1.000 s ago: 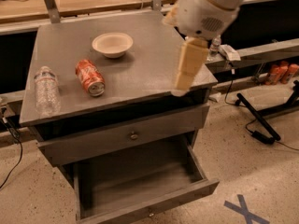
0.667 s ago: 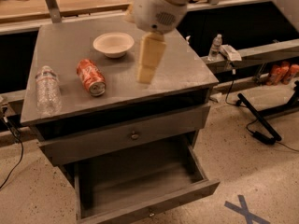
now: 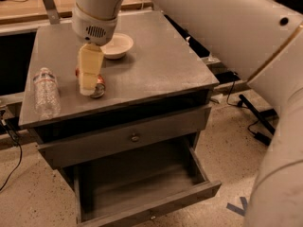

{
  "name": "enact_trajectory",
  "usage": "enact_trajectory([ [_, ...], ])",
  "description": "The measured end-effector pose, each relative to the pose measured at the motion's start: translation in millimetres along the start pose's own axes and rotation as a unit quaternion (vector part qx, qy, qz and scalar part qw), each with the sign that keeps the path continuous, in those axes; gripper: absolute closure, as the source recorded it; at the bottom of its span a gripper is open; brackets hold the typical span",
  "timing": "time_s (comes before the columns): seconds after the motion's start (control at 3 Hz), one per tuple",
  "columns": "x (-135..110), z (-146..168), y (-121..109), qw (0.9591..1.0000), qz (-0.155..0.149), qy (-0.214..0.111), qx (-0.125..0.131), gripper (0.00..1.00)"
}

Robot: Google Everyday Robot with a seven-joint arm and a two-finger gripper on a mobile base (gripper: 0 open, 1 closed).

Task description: Place water bottle into middle drawer

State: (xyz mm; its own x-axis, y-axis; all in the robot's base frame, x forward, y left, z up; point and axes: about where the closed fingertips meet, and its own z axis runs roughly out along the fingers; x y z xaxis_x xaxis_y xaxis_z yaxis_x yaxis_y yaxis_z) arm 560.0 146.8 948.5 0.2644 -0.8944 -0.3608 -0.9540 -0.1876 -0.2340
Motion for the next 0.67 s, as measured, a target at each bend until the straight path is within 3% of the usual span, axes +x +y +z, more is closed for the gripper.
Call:
enact_trajectory([
  [0.33,-15.6,36.9,-5.5,0.9978,0.059,0.028,0.003,0.00],
  [0.67,-31.5,66.9,-6.3,0.9906,0.126,0.052,-0.013,0.00],
])
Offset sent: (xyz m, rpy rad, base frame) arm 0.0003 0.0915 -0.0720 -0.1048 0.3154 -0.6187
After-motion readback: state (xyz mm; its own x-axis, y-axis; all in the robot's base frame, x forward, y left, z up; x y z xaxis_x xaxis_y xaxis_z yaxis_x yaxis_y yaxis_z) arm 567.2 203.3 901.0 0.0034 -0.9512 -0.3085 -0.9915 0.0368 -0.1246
